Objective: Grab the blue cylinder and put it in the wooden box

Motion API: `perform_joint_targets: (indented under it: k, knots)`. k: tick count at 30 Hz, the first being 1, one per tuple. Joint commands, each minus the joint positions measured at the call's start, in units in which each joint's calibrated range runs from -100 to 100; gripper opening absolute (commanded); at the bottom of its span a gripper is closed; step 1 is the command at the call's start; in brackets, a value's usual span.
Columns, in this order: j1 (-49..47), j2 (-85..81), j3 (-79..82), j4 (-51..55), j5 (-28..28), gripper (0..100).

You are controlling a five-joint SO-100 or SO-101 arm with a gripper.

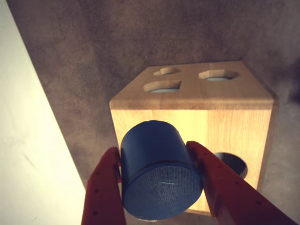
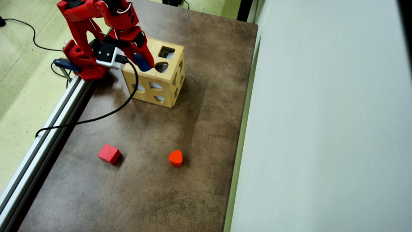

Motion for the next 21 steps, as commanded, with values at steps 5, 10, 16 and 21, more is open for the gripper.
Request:
perform_joint_targets:
  k: [5,10,16,21]
  knots:
    - [-5.88,-8.22,6.05,0.65,-0.44,14]
    - [-8.04,-15.27,15.62,0.65,-0.49,14]
    - [-8.11,-21.13,23.40,0.49,-0.49,14]
    - [-8.11,-21.56,23.76,0.49,-0.44,14]
